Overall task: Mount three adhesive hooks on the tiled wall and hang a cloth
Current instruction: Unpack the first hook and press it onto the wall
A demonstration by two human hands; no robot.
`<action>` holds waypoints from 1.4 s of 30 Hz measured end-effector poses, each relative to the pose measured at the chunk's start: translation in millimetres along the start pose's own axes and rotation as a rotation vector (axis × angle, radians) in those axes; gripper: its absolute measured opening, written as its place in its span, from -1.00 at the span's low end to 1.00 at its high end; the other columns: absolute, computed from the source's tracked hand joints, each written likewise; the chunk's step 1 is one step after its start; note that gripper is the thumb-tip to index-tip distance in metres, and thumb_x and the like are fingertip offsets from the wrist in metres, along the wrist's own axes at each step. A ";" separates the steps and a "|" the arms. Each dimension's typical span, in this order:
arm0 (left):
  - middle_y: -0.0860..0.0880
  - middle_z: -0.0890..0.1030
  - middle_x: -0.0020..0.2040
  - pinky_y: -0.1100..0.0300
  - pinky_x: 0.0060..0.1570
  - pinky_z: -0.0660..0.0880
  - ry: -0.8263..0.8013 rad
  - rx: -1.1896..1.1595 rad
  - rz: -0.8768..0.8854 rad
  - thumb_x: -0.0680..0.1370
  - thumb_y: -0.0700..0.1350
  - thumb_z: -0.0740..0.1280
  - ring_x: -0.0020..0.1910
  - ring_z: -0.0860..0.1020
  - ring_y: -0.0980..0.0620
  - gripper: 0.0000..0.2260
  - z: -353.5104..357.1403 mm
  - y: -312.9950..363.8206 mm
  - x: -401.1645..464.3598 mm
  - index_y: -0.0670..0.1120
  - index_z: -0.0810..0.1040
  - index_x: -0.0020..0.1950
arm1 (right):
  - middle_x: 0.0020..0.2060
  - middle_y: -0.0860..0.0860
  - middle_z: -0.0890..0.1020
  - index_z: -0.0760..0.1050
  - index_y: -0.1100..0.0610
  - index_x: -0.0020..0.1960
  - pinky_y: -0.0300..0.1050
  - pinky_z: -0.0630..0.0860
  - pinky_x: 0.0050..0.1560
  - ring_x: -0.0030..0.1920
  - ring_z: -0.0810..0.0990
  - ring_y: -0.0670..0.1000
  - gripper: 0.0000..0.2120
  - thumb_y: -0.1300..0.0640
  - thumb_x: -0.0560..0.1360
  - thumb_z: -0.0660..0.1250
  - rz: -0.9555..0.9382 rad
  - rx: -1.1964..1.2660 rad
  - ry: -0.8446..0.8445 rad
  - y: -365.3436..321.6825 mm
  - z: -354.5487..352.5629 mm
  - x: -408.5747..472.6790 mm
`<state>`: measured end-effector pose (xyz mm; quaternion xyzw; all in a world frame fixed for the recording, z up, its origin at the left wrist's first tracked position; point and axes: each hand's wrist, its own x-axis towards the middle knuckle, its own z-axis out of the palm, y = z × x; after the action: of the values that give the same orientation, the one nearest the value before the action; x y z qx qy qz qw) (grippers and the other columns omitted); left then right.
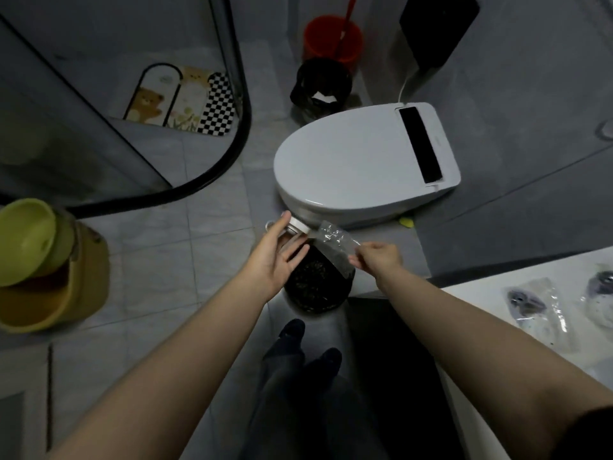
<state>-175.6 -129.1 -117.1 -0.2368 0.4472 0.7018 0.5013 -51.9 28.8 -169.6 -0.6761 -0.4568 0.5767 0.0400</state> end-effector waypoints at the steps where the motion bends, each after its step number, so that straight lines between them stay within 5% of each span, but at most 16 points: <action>1: -0.05 0.66 0.08 0.12 0.06 0.59 0.011 0.011 -0.002 0.53 -0.02 0.44 0.14 0.65 -0.02 -0.72 -4.4 -3.7 7.0 -0.04 0.54 0.20 | -0.37 0.10 0.61 0.49 0.18 -0.20 -0.10 0.68 -0.23 -0.37 0.65 0.05 -0.86 0.36 0.49 0.33 0.012 -0.018 0.006 6.3 3.1 6.4; 3: -0.04 0.67 0.07 0.14 0.03 0.60 0.040 0.038 -0.008 0.51 -0.02 0.46 0.12 0.66 -0.01 -0.66 -14.0 -11.8 23.0 -0.05 0.55 0.25 | -0.38 0.10 0.62 0.49 0.14 -0.21 -0.13 0.65 -0.31 -0.38 0.63 0.05 -0.85 0.33 0.47 0.36 0.014 -0.102 0.052 20.2 10.1 20.7; 6: -0.02 0.67 0.00 0.15 0.04 0.58 0.072 0.066 -0.010 0.53 -0.05 0.45 0.12 0.64 -0.03 -0.78 -25.2 -24.8 43.0 -0.03 0.55 0.13 | -0.40 0.03 0.63 0.50 0.06 -0.34 0.00 0.67 -0.09 -0.31 0.64 0.07 -0.82 0.22 0.38 0.44 -0.034 -0.270 0.117 39.4 18.8 39.4; 9: 0.01 0.66 -0.07 0.15 0.09 0.54 0.079 0.077 -0.032 0.53 -0.08 0.43 0.11 0.64 -0.03 -0.86 -36.1 -37.7 61.0 -0.02 0.51 0.02 | -0.49 0.00 0.59 0.51 0.08 -0.33 0.03 0.68 -0.07 -0.39 0.62 0.03 -0.85 0.25 0.38 0.39 -0.011 -0.294 0.083 57.8 29.9 58.7; 13: 0.01 0.64 -0.01 0.14 0.16 0.52 0.115 0.063 -0.082 0.54 -0.07 0.43 0.10 0.62 0.00 -0.87 -55.0 -49.6 83.5 -0.01 0.53 0.05 | -0.32 0.09 0.68 0.51 0.10 -0.28 0.06 0.67 -0.05 -0.17 0.71 0.14 -0.93 0.17 0.38 0.30 -0.021 -0.363 0.088 80.7 45.0 86.4; 20: -0.01 0.65 0.04 0.14 0.15 0.53 0.121 0.105 -0.103 0.54 -0.04 0.44 0.09 0.64 0.01 -0.82 -72.9 -56.1 113.4 -0.03 0.55 0.10 | -0.21 0.10 0.67 0.47 0.07 -0.28 0.05 0.67 -0.08 -0.15 0.70 0.13 -0.82 0.29 0.34 0.42 -0.046 -0.460 0.042 104.0 67.9 118.4; 25: -0.03 0.65 0.05 0.08 0.26 0.50 0.090 0.173 -0.067 0.56 -0.06 0.41 0.14 0.63 -0.02 -0.80 -85.1 -54.4 130.1 -0.05 0.52 0.15 | -0.38 0.00 0.53 0.44 0.13 -0.17 -0.25 0.52 -0.29 -0.40 0.50 -0.09 -0.88 0.19 0.51 0.36 -0.090 -0.571 0.016 99.3 78.9 119.5; 29: -0.04 0.63 0.07 0.06 0.28 0.50 0.081 0.245 -0.026 0.57 -0.07 0.39 0.13 0.62 -0.03 -0.80 -93.8 -57.8 145.5 -0.06 0.49 0.16 | -0.33 0.03 0.55 0.37 0.08 -0.30 -0.17 0.53 -0.08 -0.24 0.54 0.05 -0.74 0.14 0.51 0.37 -0.128 -0.672 0.019 117.1 86.7 142.0; 36: -0.05 0.63 0.04 0.07 0.21 0.50 0.095 0.244 -0.046 0.55 -0.09 0.41 0.10 0.59 -0.03 -0.84 -107.4 -74.8 170.6 -0.06 0.52 0.09 | -0.11 0.16 0.66 0.45 0.08 -0.14 0.11 0.66 -0.03 -0.11 0.69 0.21 -0.83 0.13 0.40 0.45 -0.120 -0.741 -0.031 158.1 100.9 191.6; 39: -0.04 0.63 0.02 0.07 0.24 0.51 0.117 0.221 -0.060 0.54 -0.09 0.42 0.11 0.60 -0.04 -0.84 -106.5 -77.1 175.3 -0.05 0.52 0.08 | 0.03 0.18 0.60 0.46 0.19 0.15 0.13 0.65 0.00 -0.02 0.67 0.24 -0.64 0.13 0.41 0.47 -0.058 -0.841 -0.131 155.5 98.6 190.0; 42: -0.05 0.63 0.03 0.09 0.20 0.53 0.143 0.202 -0.083 0.54 -0.08 0.42 0.12 0.62 -0.04 -0.83 -98.3 -75.7 171.7 -0.05 0.51 0.08 | 0.08 0.22 0.63 0.48 0.26 0.21 0.10 0.62 0.09 0.05 0.66 0.22 -0.61 0.17 0.44 0.46 -0.008 -0.918 -0.203 145.1 92.8 175.7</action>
<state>-183.9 -122.4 -328.6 -0.2528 0.5400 0.6131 0.5182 -59.2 17.4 -415.2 -0.5625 -0.6687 0.3781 -0.3056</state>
